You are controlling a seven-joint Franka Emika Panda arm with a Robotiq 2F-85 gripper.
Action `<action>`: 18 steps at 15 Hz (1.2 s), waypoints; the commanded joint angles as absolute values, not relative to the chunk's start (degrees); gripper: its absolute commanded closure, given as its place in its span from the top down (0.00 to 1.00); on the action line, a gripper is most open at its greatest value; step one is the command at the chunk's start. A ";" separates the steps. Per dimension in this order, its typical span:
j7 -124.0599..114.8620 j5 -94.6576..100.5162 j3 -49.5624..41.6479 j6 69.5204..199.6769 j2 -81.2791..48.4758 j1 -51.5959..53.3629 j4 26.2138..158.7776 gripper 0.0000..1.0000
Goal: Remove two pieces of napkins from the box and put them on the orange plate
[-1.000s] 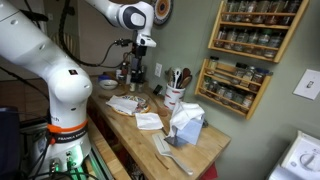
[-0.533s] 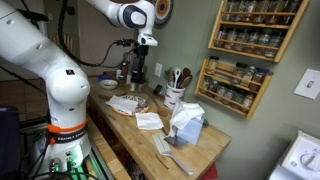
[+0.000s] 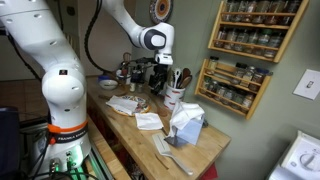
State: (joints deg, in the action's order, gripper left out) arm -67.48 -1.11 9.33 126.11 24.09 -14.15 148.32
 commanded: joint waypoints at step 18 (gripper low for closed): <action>-100.91 7.60 -0.93 134.81 0.13 -9.23 134.00 0.63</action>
